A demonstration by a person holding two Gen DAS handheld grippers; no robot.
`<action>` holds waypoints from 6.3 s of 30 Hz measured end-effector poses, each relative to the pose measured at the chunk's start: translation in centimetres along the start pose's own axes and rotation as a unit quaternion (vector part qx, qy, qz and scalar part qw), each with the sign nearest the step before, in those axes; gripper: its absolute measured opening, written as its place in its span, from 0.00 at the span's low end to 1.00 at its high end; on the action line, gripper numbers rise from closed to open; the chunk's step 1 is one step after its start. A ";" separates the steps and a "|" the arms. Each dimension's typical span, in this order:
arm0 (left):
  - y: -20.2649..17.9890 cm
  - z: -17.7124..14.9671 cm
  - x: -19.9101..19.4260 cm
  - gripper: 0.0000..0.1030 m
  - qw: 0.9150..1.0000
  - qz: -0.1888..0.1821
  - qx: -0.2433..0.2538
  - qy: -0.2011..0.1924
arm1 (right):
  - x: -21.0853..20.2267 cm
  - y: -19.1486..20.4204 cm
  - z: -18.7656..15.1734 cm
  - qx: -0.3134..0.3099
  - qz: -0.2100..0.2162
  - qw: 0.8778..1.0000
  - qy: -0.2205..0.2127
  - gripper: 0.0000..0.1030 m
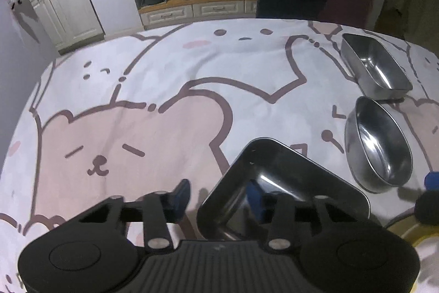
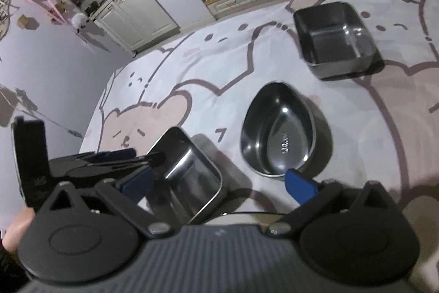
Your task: Organize plates and bowls
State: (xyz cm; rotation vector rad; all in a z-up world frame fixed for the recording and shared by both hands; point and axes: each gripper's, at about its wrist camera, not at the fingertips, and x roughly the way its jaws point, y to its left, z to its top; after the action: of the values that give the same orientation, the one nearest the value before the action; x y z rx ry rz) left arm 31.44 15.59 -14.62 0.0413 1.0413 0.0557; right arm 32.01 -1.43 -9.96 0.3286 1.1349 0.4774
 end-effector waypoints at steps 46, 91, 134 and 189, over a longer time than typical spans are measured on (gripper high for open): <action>0.6 -2.2 -9.8 0.03 0.984 -0.086 -0.137 -0.079 | -2.0 2.5 0.2 -0.094 -0.021 0.995 -0.028 0.08; -31.7 -10.8 -7.3 0.05 0.979 -0.197 -0.041 0.024 | -20.7 -23.6 -10.5 -0.013 -0.180 0.981 -0.066 0.05; -31.9 -11.3 -5.8 0.12 0.978 -0.199 0.007 0.053 | -18.2 -25.2 -10.6 0.003 -0.184 0.983 0.000 0.08; -14.2 4.6 -9.7 1.00 0.974 -0.099 -0.043 -0.198 | -18.8 -11.8 1.2 -0.018 -0.115 0.971 -0.208 1.00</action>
State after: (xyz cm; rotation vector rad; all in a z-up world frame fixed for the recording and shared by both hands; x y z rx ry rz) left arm 30.94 0.77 -4.80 -0.1260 0.6388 -0.0867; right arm 29.07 -21.32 -0.50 0.2467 0.7429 0.2095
